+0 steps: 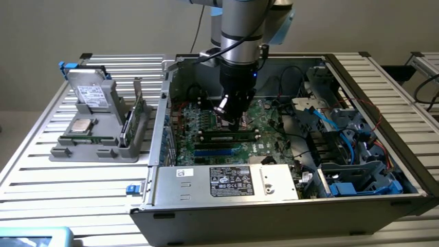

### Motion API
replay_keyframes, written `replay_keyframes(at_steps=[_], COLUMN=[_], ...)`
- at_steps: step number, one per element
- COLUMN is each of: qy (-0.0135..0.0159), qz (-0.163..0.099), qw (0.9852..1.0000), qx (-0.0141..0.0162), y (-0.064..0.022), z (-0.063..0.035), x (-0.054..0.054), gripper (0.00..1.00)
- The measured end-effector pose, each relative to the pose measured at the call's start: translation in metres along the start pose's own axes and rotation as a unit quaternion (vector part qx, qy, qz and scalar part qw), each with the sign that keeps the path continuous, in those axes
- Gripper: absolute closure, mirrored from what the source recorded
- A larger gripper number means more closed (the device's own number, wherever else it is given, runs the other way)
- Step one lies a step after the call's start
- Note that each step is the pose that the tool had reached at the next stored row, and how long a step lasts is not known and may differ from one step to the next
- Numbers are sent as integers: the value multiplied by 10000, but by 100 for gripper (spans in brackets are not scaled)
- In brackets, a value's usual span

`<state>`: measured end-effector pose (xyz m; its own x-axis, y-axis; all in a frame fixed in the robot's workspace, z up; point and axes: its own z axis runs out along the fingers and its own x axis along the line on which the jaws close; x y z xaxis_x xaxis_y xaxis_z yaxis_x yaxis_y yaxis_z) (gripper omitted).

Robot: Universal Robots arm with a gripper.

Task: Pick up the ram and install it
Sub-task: 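Press down the ram until it locks into place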

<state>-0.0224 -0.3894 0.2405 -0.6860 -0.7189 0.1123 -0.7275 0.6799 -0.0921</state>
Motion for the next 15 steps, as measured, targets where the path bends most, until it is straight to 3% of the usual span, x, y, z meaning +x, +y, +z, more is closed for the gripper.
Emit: replay_keyframes(at_steps=[7,15], qy=[-7,-4], qz=[385,855], qw=[9993,9963], qx=[16,14], y=[0,0], z=[0,-1], x=[0,0], gripper=[89,89])
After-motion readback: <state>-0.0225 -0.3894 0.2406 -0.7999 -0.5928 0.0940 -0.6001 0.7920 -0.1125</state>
